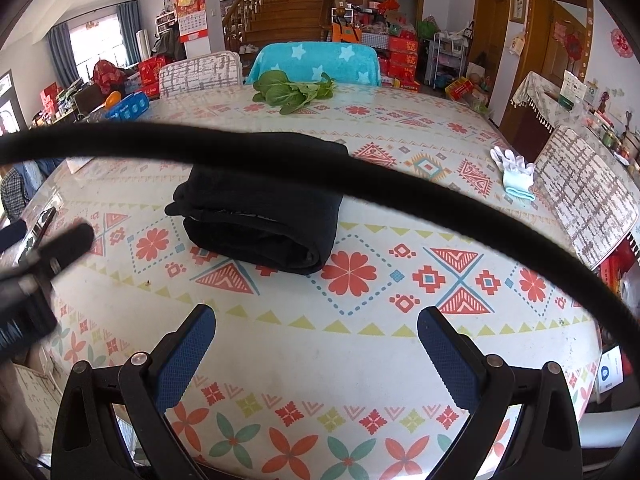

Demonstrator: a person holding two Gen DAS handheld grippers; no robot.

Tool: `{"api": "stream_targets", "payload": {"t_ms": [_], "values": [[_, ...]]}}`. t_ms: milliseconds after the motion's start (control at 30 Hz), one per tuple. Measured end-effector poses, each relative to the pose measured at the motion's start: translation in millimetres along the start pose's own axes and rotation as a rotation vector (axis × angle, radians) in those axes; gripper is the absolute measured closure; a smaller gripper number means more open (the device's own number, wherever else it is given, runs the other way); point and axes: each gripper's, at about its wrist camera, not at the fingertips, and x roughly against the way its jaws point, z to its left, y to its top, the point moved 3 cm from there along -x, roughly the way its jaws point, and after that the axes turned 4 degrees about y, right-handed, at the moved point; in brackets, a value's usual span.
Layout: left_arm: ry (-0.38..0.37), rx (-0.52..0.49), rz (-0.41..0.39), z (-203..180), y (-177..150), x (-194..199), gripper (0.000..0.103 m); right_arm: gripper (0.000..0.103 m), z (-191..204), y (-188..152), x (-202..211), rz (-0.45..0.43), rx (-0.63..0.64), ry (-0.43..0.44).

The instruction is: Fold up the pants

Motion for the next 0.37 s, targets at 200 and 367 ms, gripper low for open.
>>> {"api": "stream_targets", "payload": {"t_ms": [200,367], "values": [[-0.001,0.012,0.054,3.0,-9.8,-10.8,0.0,0.0,6.5,-1.5,-10.1,0.032,0.03,-0.015],[-0.003,0.027,0.076,7.1,-10.7,-15.3,0.0,0.0,10.5,-0.9,-15.8,0.046,0.047,-0.023]]}}
